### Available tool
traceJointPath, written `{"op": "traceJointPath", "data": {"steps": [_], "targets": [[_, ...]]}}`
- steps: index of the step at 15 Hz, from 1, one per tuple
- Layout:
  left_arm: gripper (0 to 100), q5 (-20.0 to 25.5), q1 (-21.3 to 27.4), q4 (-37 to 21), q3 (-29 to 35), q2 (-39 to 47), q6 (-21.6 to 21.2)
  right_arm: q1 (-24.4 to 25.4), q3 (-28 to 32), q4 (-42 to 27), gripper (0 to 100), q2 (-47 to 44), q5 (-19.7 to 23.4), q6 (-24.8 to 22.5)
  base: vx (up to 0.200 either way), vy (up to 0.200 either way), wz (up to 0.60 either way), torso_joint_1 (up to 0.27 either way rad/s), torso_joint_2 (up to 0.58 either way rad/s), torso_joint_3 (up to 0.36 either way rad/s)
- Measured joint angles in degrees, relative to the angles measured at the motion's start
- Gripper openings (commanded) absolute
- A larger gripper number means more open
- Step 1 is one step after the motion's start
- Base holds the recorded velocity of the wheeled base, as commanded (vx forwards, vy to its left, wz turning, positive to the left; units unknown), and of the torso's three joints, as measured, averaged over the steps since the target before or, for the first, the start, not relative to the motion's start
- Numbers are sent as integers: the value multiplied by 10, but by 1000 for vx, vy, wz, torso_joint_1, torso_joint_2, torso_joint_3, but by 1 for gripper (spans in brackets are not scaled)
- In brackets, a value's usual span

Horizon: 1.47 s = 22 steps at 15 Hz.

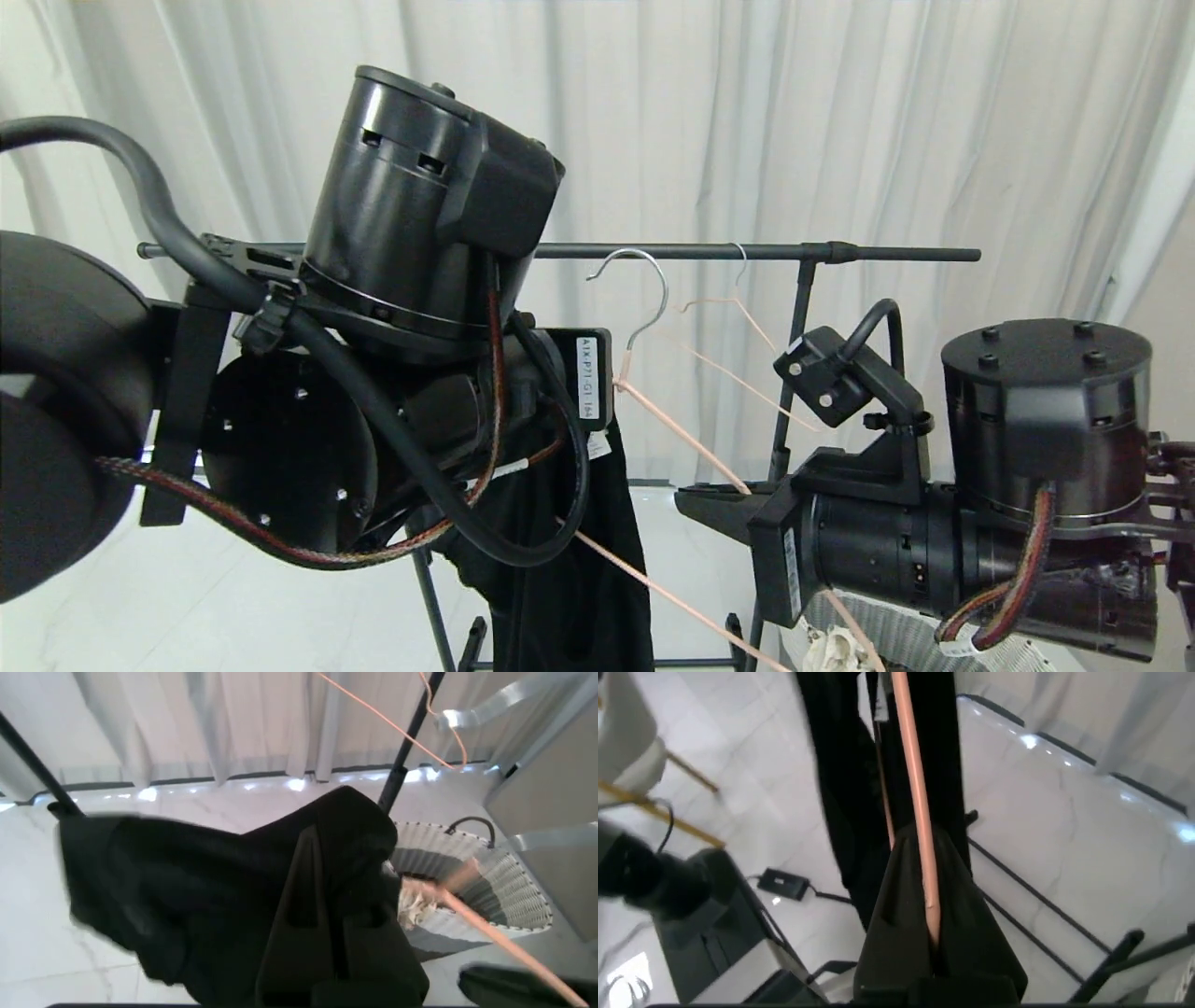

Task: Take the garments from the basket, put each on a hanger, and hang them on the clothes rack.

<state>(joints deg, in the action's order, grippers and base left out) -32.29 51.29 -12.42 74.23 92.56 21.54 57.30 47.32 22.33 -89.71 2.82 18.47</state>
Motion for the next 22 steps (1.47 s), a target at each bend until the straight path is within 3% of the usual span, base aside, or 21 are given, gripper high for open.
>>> {"op": "traceJointPath", "data": {"steps": [5, 12, 17, 18, 22], "targets": [[0, 0, 19, 1, 0, -3, 0, 18, -1, 18, 0, -3, -8, 16, 0, 0, 0, 0, 0, 0], [0, -2, 19, 1, -2, -7, -1, 10, -4, 18, 0, -4, -98, 46, 0, 0, 0, 0, 0, 0], [0, -3, 19, 1, -2, -7, -1, -4, -4, 26, 0, -4, -130, 46, 0, 0, 0, 0, 0, 0], [100, -3, 19, 1, -2, -7, 0, -5, -4, 30, 0, -4, -133, 46, 0, 0, 0, 0, 0, 0], [100, -9, 19, 1, -1, -7, -1, -6, -4, 45, 0, -3, -137, 34, 0, 0, 0, 0, 0, 0]]}}
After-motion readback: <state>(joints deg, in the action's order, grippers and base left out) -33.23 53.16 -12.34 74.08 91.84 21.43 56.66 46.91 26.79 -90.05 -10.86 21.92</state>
